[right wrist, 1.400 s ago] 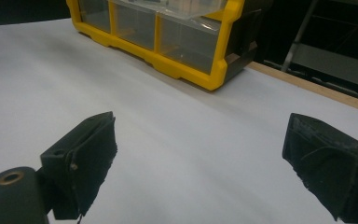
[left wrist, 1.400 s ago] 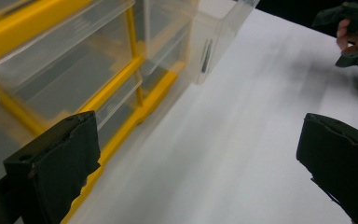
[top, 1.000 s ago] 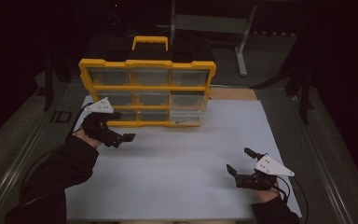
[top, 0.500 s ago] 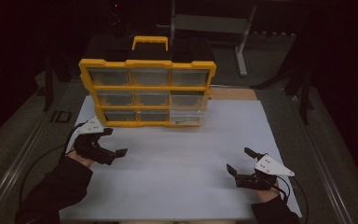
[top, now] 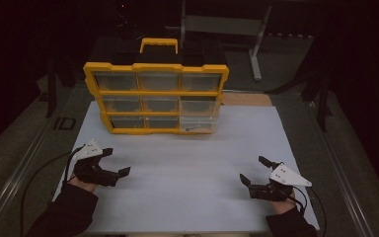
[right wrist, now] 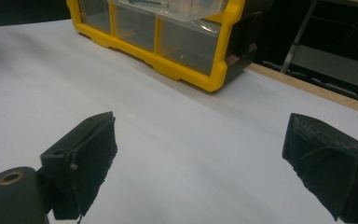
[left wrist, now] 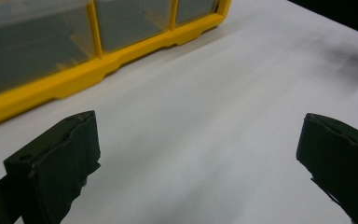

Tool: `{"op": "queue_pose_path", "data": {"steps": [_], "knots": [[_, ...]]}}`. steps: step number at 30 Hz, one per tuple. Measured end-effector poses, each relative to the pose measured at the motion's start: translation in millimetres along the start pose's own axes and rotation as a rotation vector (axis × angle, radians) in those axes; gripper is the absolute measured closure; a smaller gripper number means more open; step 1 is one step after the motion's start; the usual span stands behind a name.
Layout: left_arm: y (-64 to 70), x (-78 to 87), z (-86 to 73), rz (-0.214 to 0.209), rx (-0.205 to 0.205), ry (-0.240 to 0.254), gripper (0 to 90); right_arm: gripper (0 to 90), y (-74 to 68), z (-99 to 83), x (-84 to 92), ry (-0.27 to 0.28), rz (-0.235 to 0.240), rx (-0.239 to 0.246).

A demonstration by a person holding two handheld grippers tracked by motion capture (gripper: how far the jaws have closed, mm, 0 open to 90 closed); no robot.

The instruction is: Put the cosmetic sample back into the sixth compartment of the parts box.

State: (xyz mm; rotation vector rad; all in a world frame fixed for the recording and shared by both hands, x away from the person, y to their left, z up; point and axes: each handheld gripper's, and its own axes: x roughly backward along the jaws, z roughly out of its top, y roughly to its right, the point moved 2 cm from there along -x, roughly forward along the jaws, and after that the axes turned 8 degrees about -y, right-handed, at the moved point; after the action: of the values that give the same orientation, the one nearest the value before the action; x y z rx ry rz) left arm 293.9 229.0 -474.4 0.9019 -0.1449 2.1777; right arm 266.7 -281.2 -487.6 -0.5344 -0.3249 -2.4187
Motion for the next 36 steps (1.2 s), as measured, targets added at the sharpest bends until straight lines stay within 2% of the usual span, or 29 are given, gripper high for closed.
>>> {"op": "queue_pose_path", "data": {"steps": [1, 4, 8, 11, 16, 18, 23, 25, 27, 31, 36], "knots": [[1.1, -1.1, -3.1, -0.006, 0.001, -0.001, 0.0, 9.5, 0.1, 0.0, 0.1, -0.001, 0.000, -0.001], [3.6, -2.2, -9.9, 0.024, 0.003, 0.000, 0.0, 9.5, 0.3, -0.3, -0.1, -0.004, -0.001, -0.007], [6.2, -3.1, -18.2, 0.044, 0.037, 0.023, 0.0, 9.5, -0.3, -0.2, -0.5, -0.004, 0.000, -0.001], [9.0, -4.8, -22.2, 0.064, 0.042, 0.030, 0.0, 9.5, -0.4, -0.3, -0.6, -0.004, 0.002, -0.003], [15.4, -8.2, -26.4, 0.130, 0.048, 0.054, 0.0, 9.5, 0.0, -0.7, -0.9, -0.008, 0.001, -0.002], [17.1, -10.1, -27.9, 0.173, 0.037, 0.055, 0.0, 9.5, -0.2, -0.6, -1.0, -0.008, 0.002, 0.001], [16.5, -15.4, -32.4, 0.190, 0.053, 0.055, 0.0, 9.5, -0.1, -0.7, -1.3, -0.009, 0.003, 0.002], [15.9, -16.5, -35.4, 0.193, 0.062, 0.070, 0.0, 9.5, -0.4, -0.6, -1.1, -0.009, 0.004, 0.003], [16.0, -16.9, -37.5, 0.223, 0.061, 0.080, 0.0, 9.5, -0.6, -0.5, -0.9, -0.008, 0.005, 0.002], [15.7, -18.2, -39.0, 0.213, 0.055, 0.099, 0.0, 9.5, -1.0, -0.4, -0.8, -0.008, 0.005, 0.005], [18.0, -20.3, -39.1, 0.213, 0.048, 0.099, 0.0, 9.5, -1.7, -0.8, -1.0, -0.011, 0.010, 0.009]]}}
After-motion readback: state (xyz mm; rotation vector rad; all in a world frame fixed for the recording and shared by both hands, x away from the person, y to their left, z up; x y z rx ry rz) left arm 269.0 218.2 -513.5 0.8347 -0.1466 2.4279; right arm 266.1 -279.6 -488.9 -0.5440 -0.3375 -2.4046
